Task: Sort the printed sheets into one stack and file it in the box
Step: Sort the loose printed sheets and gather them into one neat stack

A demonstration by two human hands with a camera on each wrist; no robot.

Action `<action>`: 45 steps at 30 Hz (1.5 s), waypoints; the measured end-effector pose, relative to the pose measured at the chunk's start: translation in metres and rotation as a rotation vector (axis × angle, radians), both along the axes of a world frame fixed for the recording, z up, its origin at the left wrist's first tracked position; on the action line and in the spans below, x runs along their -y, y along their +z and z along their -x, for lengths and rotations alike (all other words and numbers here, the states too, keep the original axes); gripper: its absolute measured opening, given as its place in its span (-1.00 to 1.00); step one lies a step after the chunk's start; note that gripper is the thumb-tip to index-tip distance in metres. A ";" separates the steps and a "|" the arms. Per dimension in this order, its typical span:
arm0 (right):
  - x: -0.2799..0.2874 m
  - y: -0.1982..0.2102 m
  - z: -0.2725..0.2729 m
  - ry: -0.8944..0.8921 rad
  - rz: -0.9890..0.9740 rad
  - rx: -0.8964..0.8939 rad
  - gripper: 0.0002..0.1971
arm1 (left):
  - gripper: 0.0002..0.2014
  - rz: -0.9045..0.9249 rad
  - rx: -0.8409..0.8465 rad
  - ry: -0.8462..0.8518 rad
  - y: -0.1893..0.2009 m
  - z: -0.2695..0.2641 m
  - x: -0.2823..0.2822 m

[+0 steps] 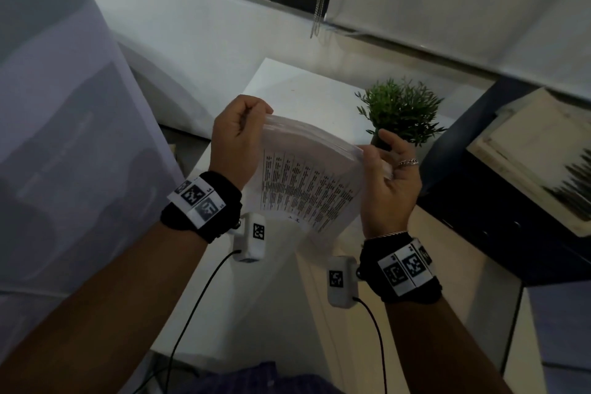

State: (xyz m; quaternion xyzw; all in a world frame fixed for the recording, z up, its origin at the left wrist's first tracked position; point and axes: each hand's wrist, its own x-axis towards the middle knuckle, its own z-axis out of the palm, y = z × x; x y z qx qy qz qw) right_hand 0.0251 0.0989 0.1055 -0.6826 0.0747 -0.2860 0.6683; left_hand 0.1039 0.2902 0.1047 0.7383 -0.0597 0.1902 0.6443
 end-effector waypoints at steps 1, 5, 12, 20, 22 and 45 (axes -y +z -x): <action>0.001 -0.003 0.002 0.010 -0.012 -0.009 -0.64 | -0.80 0.009 -0.002 -0.001 0.000 -0.001 0.000; 0.001 -0.014 0.007 0.086 -0.006 -0.077 -0.39 | -0.86 0.113 -0.040 -0.017 -0.003 -0.004 -0.002; 0.000 -0.021 0.004 0.081 -0.036 -0.086 -0.50 | -0.80 0.101 -0.078 -0.021 -0.003 -0.008 -0.004; 0.004 -0.030 -0.006 0.071 -0.101 -0.126 -0.78 | -0.64 -0.223 0.020 -0.240 0.013 -0.002 -0.014; 0.008 -0.035 -0.005 0.072 -0.097 -0.145 -0.76 | -0.63 -0.502 0.103 -0.254 0.016 -0.003 -0.023; 0.034 -0.058 -0.013 0.005 -0.001 -0.457 -0.63 | -0.91 -0.112 -0.374 -0.156 -0.009 0.012 -0.098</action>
